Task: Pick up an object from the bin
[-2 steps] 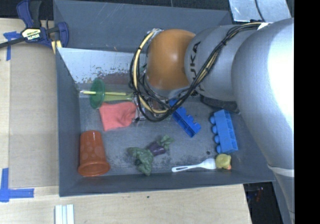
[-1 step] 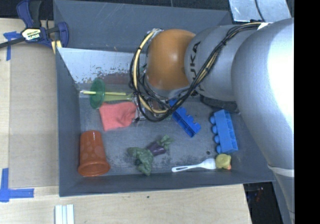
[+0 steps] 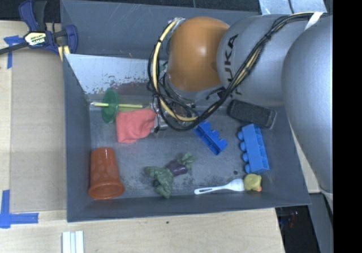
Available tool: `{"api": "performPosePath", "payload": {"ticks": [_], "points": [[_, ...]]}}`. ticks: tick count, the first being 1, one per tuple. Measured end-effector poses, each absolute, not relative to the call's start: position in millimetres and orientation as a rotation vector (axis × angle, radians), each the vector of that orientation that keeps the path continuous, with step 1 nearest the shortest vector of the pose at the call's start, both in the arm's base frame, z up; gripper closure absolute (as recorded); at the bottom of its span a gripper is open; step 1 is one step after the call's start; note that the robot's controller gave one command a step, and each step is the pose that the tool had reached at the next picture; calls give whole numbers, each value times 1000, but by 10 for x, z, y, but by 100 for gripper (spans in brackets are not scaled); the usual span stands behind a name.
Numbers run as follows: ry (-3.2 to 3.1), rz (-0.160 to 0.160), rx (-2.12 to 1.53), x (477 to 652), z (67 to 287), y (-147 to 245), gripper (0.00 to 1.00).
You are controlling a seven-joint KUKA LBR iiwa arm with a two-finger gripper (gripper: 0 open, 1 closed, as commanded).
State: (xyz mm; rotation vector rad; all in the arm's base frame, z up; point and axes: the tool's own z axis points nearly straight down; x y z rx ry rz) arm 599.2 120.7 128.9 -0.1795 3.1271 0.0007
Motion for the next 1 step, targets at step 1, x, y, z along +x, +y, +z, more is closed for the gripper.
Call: {"api": "performPosePath", "payload": {"ticks": [1], "points": [[3124,1,-208,6063,1991,1275,100]]}}
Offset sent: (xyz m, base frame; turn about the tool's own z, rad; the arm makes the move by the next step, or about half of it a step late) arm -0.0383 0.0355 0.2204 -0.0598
